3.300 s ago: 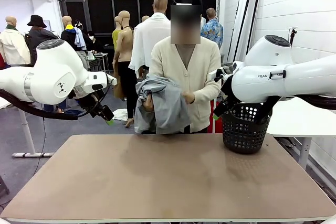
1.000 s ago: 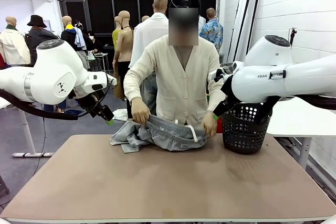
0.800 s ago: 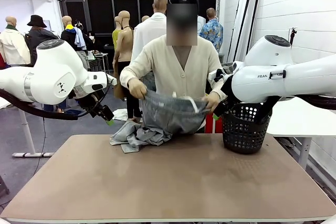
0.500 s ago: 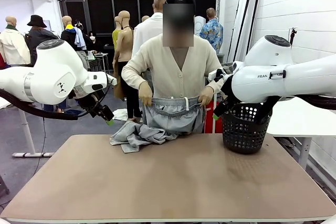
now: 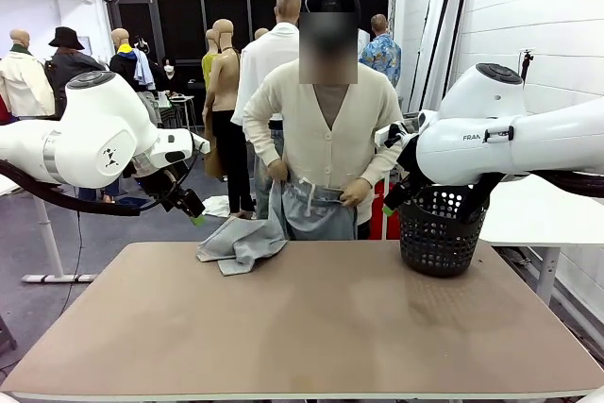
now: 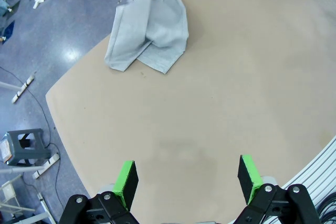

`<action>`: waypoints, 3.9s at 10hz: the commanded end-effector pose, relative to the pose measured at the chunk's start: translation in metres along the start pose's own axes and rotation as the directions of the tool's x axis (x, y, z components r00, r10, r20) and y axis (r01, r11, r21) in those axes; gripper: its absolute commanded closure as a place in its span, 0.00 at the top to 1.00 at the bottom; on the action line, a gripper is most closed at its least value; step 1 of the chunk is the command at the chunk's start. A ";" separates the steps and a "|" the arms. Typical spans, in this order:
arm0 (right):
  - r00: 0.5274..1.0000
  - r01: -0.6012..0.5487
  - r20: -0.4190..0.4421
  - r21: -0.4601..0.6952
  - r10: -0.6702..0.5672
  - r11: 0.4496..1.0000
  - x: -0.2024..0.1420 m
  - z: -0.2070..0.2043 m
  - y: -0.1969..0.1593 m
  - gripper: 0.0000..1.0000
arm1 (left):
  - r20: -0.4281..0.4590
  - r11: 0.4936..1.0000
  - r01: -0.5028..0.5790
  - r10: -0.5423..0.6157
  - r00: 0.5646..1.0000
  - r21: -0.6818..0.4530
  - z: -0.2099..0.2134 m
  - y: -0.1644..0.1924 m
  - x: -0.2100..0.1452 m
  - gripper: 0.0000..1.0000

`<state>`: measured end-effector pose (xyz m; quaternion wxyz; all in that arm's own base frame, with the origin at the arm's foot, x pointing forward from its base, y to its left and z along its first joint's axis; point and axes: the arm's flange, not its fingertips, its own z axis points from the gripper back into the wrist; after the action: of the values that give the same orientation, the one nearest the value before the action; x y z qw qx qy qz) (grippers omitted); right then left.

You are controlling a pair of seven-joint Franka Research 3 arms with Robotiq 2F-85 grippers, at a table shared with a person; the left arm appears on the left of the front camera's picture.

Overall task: Fold the training pants.
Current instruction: Grab both ends of the Training pants handed by a person.

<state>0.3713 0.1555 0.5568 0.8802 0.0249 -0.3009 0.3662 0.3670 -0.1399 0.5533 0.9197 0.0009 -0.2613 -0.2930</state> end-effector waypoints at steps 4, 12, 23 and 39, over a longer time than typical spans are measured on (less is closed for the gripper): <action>1.000 0.001 -0.001 0.002 -0.001 1.000 0.000 -0.001 -0.001 1.00 | -0.003 1.000 0.001 -0.001 1.000 -0.002 0.002 0.001 0.001 1.00; 1.000 0.001 -0.001 0.002 -0.001 1.000 0.000 -0.001 -0.001 1.00 | -0.003 1.000 0.001 -0.001 1.000 -0.002 0.002 0.001 0.001 1.00; 1.000 0.001 -0.001 0.002 -0.001 1.000 0.000 -0.001 -0.001 1.00 | -0.003 1.000 0.001 -0.001 1.000 -0.002 0.002 0.001 0.001 1.00; 1.000 0.001 -0.001 0.002 -0.001 1.000 0.000 -0.001 -0.001 1.00 | -0.003 1.000 0.001 -0.001 1.000 -0.002 0.002 0.001 0.001 1.00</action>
<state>0.3713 0.1555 0.5568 0.8802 0.0249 -0.3009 0.3661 0.3670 -0.1399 0.5533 0.9197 0.0009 -0.2613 -0.2930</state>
